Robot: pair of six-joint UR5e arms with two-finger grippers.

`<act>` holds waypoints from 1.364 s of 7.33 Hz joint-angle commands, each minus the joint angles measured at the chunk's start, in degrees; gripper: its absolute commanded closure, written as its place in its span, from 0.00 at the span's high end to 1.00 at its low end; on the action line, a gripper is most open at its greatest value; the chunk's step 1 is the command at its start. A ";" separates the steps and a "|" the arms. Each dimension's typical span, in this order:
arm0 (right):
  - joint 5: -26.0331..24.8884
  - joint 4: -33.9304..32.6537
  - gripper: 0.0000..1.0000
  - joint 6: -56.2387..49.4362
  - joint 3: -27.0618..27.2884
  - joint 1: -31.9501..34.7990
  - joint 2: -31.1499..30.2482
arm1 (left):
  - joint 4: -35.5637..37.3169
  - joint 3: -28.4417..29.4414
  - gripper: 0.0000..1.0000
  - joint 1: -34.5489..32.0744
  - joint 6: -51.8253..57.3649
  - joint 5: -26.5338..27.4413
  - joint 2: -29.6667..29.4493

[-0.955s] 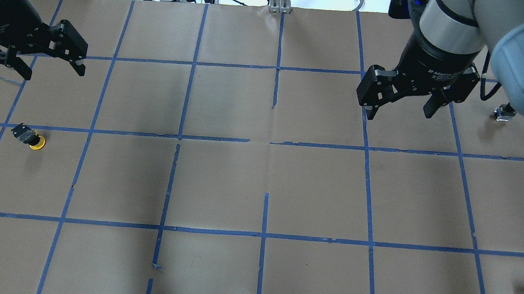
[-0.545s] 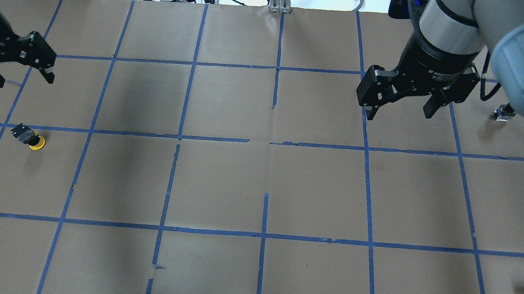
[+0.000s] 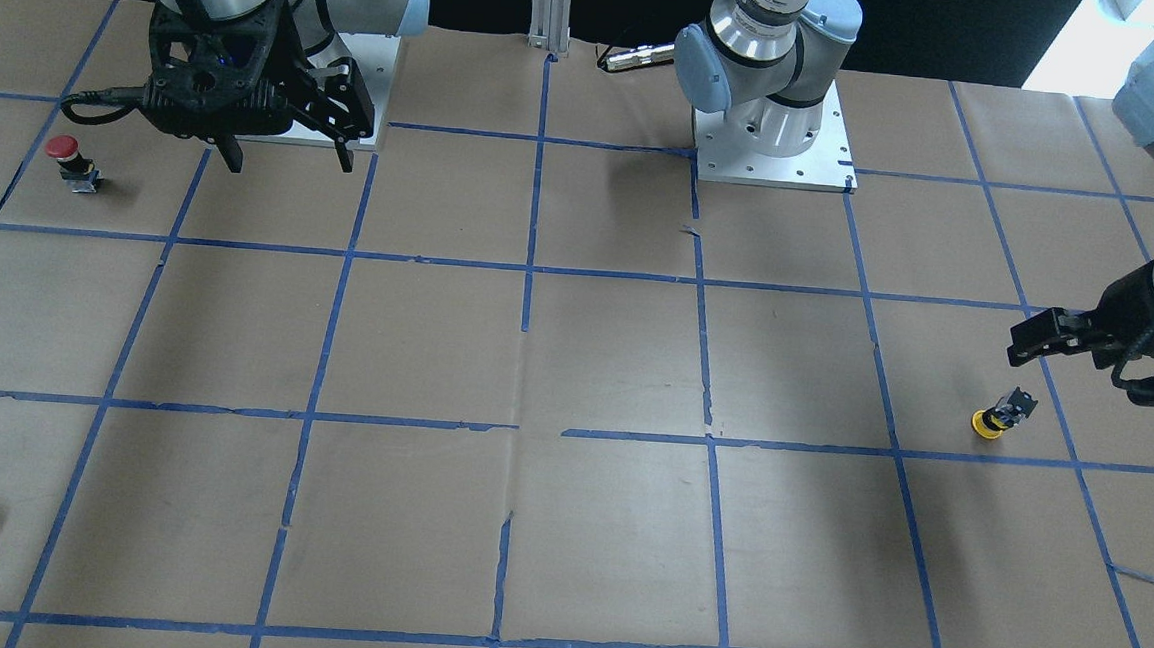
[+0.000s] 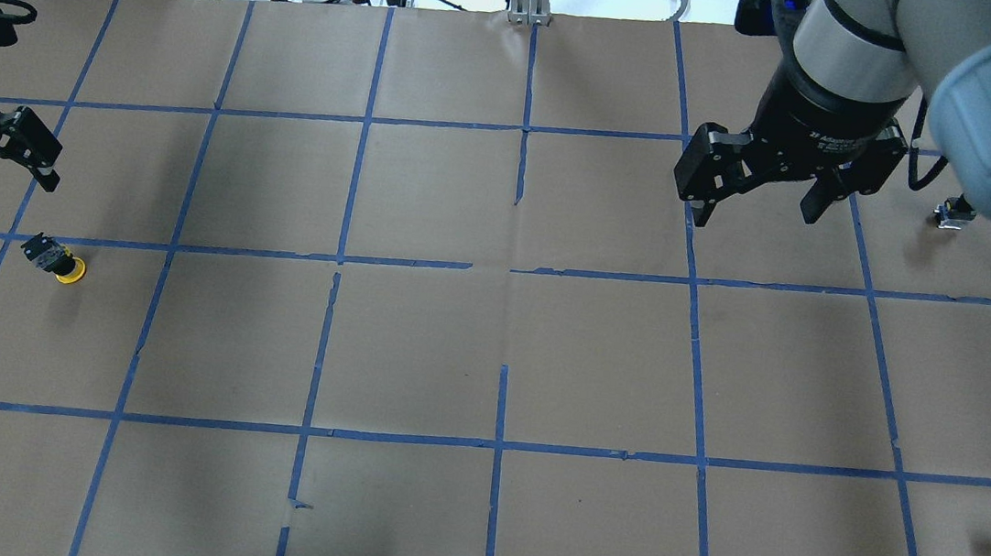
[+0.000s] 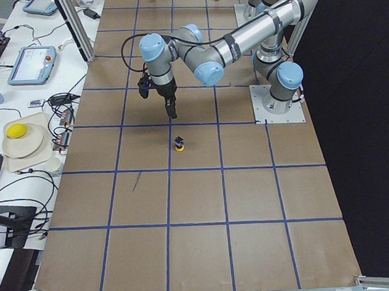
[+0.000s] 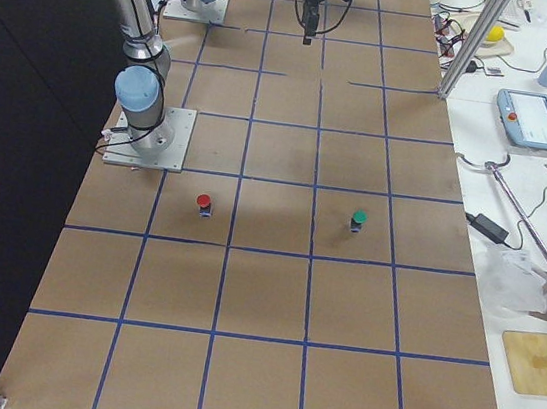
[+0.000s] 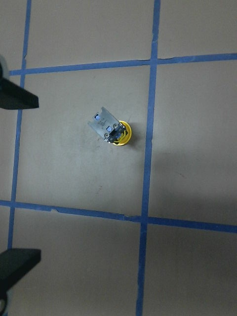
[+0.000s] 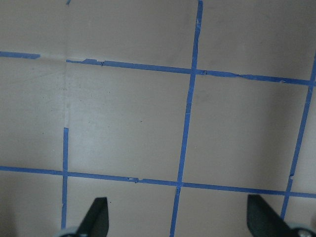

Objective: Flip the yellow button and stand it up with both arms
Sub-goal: 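Move the left gripper down over the lying yellow-capped button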

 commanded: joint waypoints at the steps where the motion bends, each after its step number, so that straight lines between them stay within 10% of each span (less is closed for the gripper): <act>1: 0.00 0.00 1.00 0.00 0.00 0.00 0.00 | 5.10 -1.41 1.00 5.59 2.29 -5.47 -3.82; 10: 0.00 -0.09 1.00 0.00 0.00 0.00 0.09 | 21.80 -15.56 0.99 8.52 23.41 -7.90 -3.92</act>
